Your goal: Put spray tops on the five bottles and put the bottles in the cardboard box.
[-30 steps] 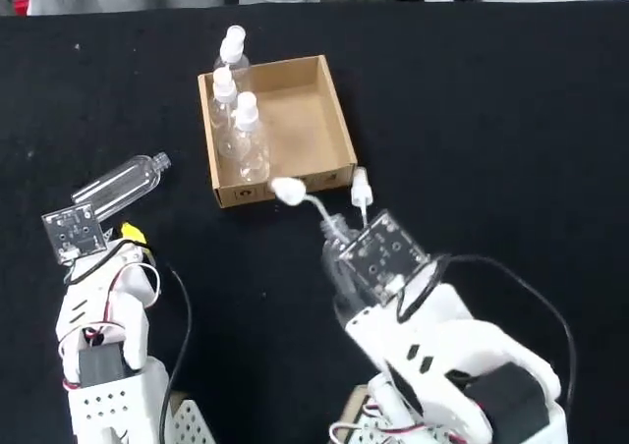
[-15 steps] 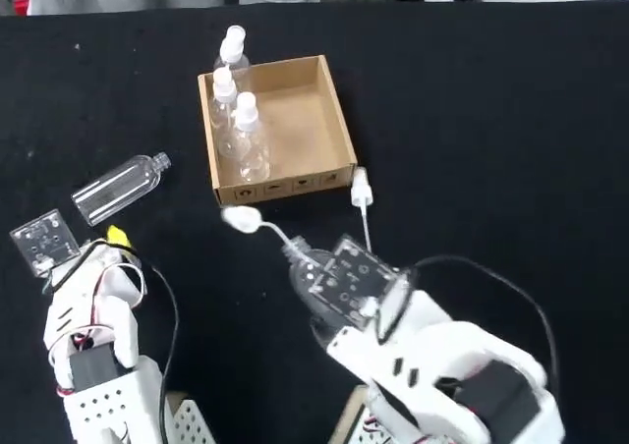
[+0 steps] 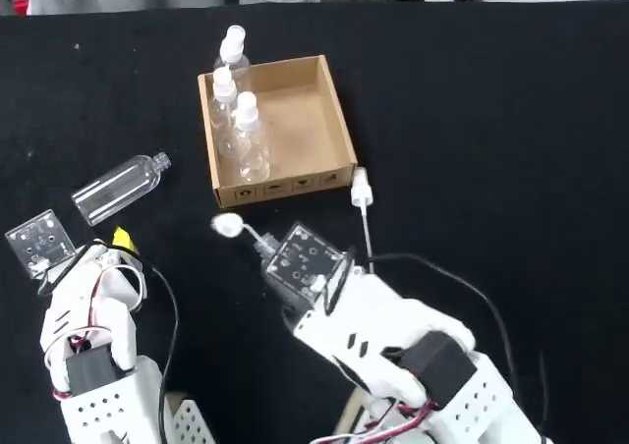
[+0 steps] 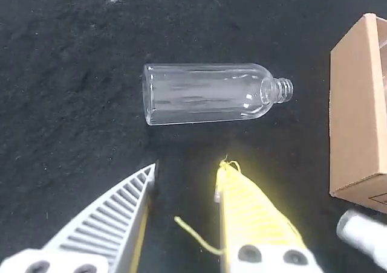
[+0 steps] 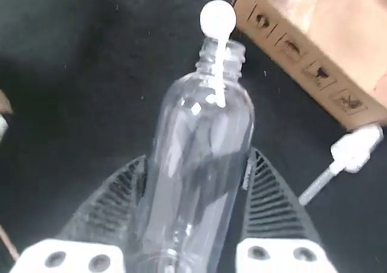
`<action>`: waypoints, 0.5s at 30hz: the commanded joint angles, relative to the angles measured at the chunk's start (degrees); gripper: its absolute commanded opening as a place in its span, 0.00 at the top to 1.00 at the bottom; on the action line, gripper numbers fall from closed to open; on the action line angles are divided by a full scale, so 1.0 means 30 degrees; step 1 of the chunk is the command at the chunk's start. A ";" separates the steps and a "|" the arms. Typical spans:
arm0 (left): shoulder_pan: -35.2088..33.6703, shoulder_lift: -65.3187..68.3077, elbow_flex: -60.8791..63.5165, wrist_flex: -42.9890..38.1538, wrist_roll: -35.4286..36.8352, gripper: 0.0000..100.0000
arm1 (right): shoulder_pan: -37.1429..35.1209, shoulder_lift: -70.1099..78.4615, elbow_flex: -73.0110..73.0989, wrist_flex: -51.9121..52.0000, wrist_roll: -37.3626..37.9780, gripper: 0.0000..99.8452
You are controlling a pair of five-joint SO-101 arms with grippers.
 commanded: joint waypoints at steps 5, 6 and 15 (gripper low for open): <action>-0.0190 -0.0147 -0.1245 0.0088 0.0234 0.85 | -0.0791 0.4234 -0.0190 -0.2725 0.0059 0.90; -0.0190 -0.0147 -0.1245 0.0088 0.0264 0.85 | -0.0791 0.4791 -0.0190 -0.2989 0.0059 0.90; -0.0190 -0.0147 -0.1216 0.0029 0.0264 0.85 | -0.0791 0.8513 -0.0190 -0.3458 0.0205 0.90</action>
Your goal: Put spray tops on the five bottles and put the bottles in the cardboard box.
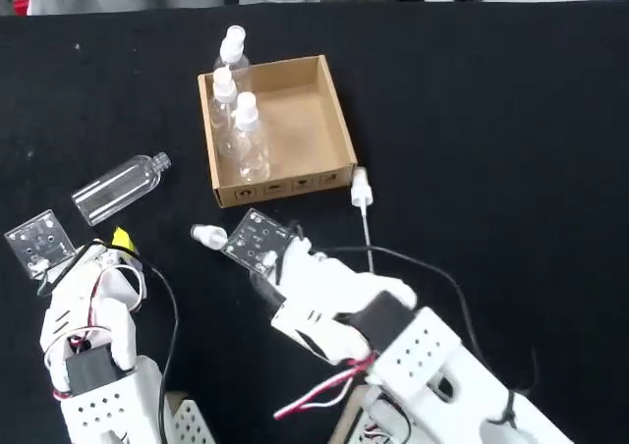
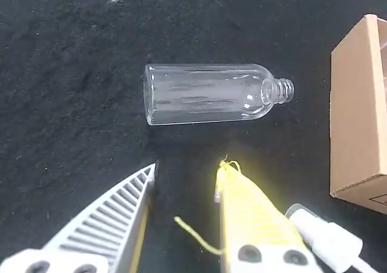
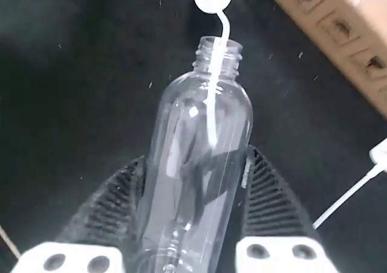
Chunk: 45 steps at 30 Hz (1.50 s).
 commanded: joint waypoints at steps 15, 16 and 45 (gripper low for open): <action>-0.0161 -0.0147 -0.1187 0.0029 0.0205 0.85 | -0.0352 0.6930 -0.2271 -0.0410 -0.1524 0.79; -0.0161 -0.0147 -0.1187 0.0029 0.0205 0.85 | -0.0352 0.7516 -0.2711 -0.0410 -0.1670 0.79; -0.0161 -0.0147 -0.1187 0.0059 0.0205 0.85 | -0.0234 1.4842 -0.6960 0.0440 -0.5597 0.71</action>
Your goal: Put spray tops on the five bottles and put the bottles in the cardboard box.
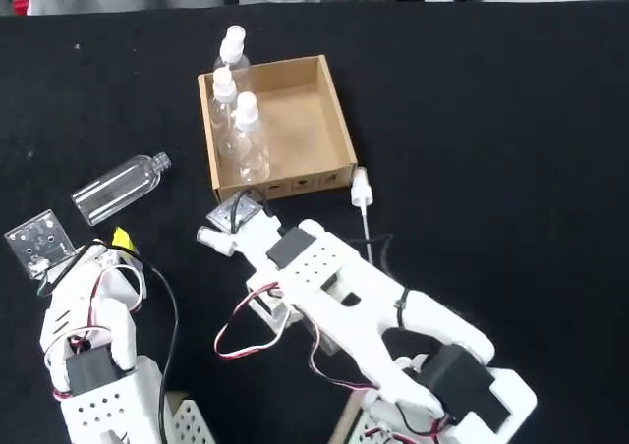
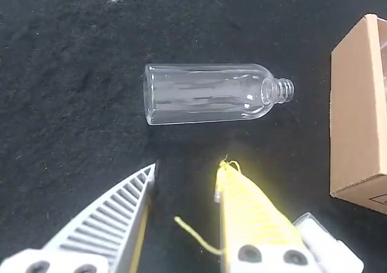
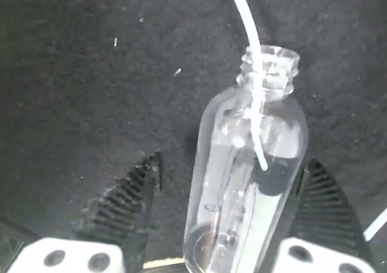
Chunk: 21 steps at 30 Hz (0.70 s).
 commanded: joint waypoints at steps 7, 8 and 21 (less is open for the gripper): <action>-0.0161 -0.0147 -0.1187 0.0059 0.0205 0.85 | -0.0176 -0.0571 -0.1245 0.0029 -0.0234 0.78; -0.0161 -0.0147 -0.1187 0.0059 0.0205 0.85 | -0.0176 -0.0689 -0.1245 0.0029 -0.0234 0.78; -0.0161 -0.0147 -0.1158 0.0029 0.0205 0.85 | -0.0264 -0.1275 -0.1070 -0.0381 -0.0234 0.88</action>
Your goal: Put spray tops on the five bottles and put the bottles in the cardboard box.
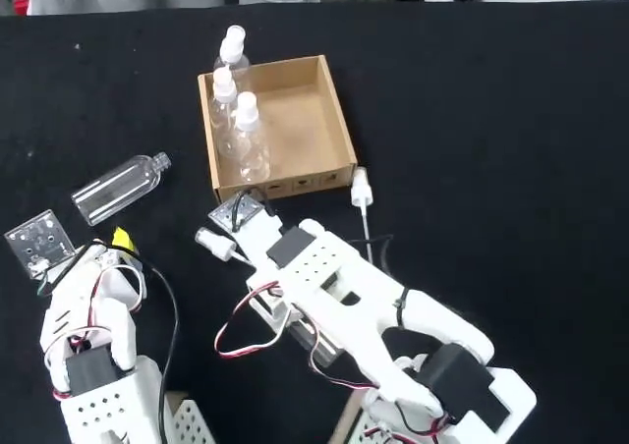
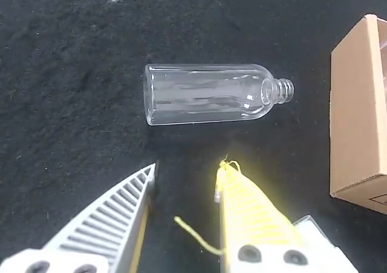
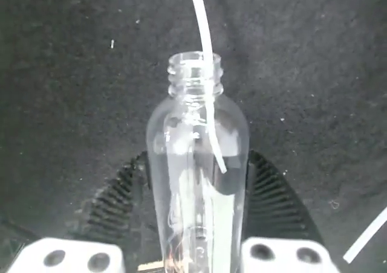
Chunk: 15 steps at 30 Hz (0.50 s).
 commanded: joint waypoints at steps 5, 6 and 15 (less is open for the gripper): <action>-0.0161 -0.0147 -0.1216 0.0147 0.0205 0.85 | -0.0381 -0.1392 -0.1626 -0.0293 -0.0117 0.89; -0.0161 -0.0147 -0.1245 0.0205 0.0205 0.85 | -0.0381 -0.1392 -0.1773 -0.0293 -0.0117 0.89; 0.0015 -0.0059 -0.3795 0.2813 0.0205 0.85 | -0.0381 -0.1392 -0.1949 -0.0381 0.0000 0.90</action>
